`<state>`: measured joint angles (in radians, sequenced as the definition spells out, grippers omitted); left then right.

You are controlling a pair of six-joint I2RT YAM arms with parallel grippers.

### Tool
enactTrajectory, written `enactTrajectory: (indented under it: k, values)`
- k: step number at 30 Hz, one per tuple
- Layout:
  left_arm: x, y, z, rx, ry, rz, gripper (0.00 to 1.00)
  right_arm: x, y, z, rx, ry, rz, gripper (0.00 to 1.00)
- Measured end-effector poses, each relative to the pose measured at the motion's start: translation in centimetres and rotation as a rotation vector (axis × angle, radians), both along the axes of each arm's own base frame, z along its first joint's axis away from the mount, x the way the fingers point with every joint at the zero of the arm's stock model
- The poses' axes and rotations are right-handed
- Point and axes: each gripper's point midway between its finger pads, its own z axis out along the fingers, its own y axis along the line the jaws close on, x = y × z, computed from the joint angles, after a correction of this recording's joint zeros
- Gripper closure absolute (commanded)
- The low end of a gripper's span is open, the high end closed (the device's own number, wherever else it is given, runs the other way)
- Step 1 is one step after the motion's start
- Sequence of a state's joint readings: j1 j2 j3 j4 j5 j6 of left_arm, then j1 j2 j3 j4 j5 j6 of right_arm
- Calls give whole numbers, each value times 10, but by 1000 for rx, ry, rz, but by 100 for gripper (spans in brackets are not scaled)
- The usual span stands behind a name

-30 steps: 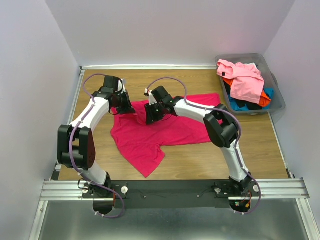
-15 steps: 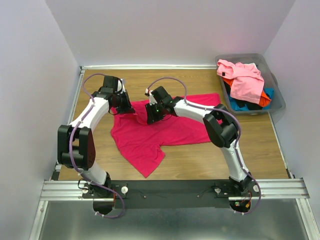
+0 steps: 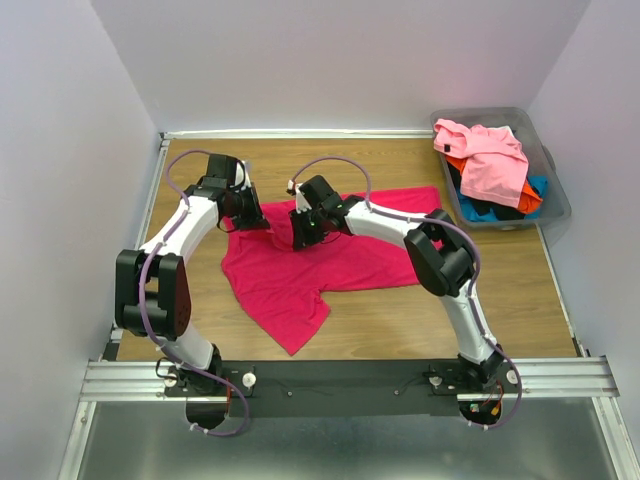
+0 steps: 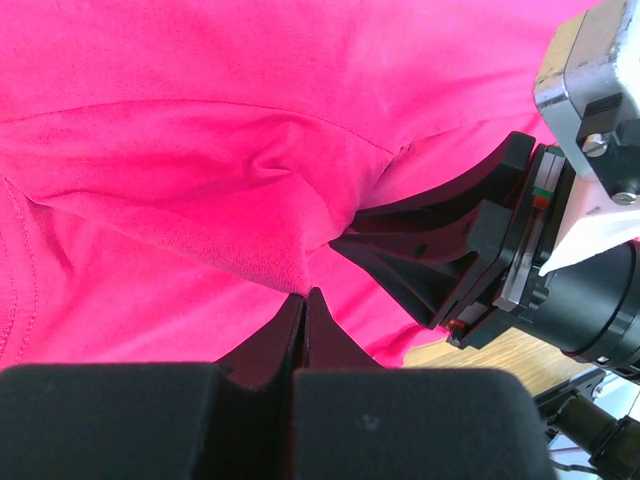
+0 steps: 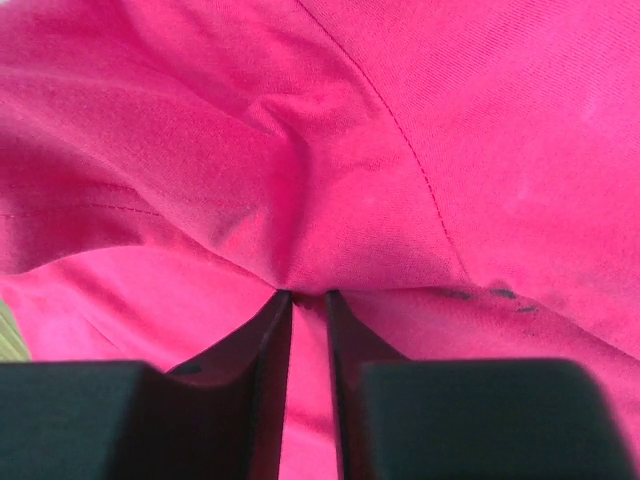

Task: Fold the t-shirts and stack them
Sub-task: Fold the tshirt

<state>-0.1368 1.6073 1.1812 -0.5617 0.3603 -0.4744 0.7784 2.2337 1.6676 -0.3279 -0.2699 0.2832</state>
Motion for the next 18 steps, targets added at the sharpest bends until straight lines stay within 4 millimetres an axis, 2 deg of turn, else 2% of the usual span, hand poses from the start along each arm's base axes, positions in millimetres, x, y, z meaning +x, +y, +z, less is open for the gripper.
enactTrajectory:
  k: [6, 13, 18]
  values:
    - [-2, 2, -4, 4, 7, 0, 98, 1, 1, 0, 2, -3, -5, 92]
    - [-10, 6, -11, 11, 26, 0, 98, -4, -8, -5, -15, -4, -14, 98]
    - [-23, 9, -19, 17, 51, -1, 98, -13, -18, 4, -21, -6, -20, 99]
